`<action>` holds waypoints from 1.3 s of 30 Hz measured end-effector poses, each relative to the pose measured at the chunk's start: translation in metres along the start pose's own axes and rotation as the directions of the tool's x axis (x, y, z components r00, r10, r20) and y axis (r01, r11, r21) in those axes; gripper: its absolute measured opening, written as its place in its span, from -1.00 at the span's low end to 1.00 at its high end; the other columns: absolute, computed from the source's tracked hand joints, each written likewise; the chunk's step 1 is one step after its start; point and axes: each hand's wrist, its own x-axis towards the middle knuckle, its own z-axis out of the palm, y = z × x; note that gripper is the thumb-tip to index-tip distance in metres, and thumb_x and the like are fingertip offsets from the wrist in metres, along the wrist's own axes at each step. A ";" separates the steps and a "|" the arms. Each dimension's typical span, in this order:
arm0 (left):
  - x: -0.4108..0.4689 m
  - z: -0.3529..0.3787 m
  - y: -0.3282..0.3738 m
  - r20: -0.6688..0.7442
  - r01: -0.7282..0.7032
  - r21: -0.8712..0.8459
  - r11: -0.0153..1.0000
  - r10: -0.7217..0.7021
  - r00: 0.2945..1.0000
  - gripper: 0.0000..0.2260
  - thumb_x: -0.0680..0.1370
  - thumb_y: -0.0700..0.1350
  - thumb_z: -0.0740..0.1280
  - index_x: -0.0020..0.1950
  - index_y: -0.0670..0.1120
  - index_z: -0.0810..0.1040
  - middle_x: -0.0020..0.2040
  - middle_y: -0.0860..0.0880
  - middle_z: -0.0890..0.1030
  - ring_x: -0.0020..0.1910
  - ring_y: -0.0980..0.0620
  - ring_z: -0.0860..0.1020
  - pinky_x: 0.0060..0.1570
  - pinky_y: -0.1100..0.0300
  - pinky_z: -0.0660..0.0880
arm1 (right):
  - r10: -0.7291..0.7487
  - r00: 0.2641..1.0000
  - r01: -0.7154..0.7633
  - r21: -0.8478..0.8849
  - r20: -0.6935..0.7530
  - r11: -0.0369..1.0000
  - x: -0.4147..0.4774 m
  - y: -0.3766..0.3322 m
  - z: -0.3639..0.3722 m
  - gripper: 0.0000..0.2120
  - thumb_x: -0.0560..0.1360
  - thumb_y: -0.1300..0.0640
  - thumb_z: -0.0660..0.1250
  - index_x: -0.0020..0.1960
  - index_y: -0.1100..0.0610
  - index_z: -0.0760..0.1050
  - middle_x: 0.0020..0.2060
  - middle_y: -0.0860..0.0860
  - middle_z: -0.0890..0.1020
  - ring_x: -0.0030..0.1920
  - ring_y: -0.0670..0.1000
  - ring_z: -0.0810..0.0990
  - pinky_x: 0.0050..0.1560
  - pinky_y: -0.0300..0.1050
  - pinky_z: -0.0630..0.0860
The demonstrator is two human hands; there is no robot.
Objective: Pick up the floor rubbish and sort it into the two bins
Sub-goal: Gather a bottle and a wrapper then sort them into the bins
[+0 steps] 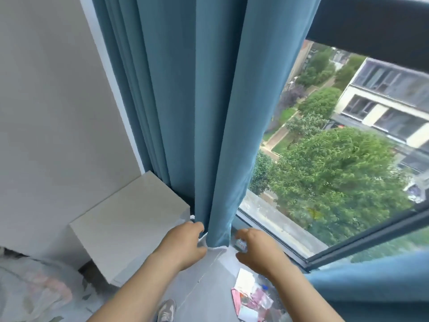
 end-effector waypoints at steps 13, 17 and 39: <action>0.085 -0.012 0.025 0.318 -0.522 0.164 0.837 0.456 0.831 -0.76 0.50 -0.01 0.26 0.14 -0.06 0.45 0.09 -0.01 0.51 0.06 -0.05 0.51 -0.06 0.13 0.43 | 0.587 0.807 -0.536 0.338 -0.063 0.773 -0.039 -0.001 0.027 -0.59 0.45 0.07 0.29 0.29 -0.01 0.44 0.22 -0.06 0.53 0.21 0.00 0.51 0.08 -0.16 0.43; 0.096 0.005 0.048 0.385 -0.606 0.135 0.784 0.522 0.761 -0.62 0.51 0.02 0.26 0.33 0.01 0.41 0.27 0.03 0.48 0.22 -0.02 0.49 0.14 0.14 0.45 | 0.685 0.728 -0.616 0.405 -0.036 0.675 -0.057 0.007 0.035 -0.59 0.43 0.09 0.30 0.28 0.02 0.46 0.20 -0.03 0.56 0.19 0.01 0.52 0.13 -0.12 0.47; 0.188 0.134 0.121 0.578 -0.713 0.244 0.657 0.492 0.651 -0.60 0.50 0.01 0.25 0.33 -0.01 0.39 0.23 -0.02 0.51 0.18 -0.03 0.52 0.13 0.10 0.49 | 0.809 0.584 -0.721 0.505 0.073 0.475 -0.046 0.127 0.104 -0.61 0.48 0.05 0.31 0.30 0.02 0.45 0.19 0.00 0.55 0.17 0.04 0.54 0.11 -0.10 0.50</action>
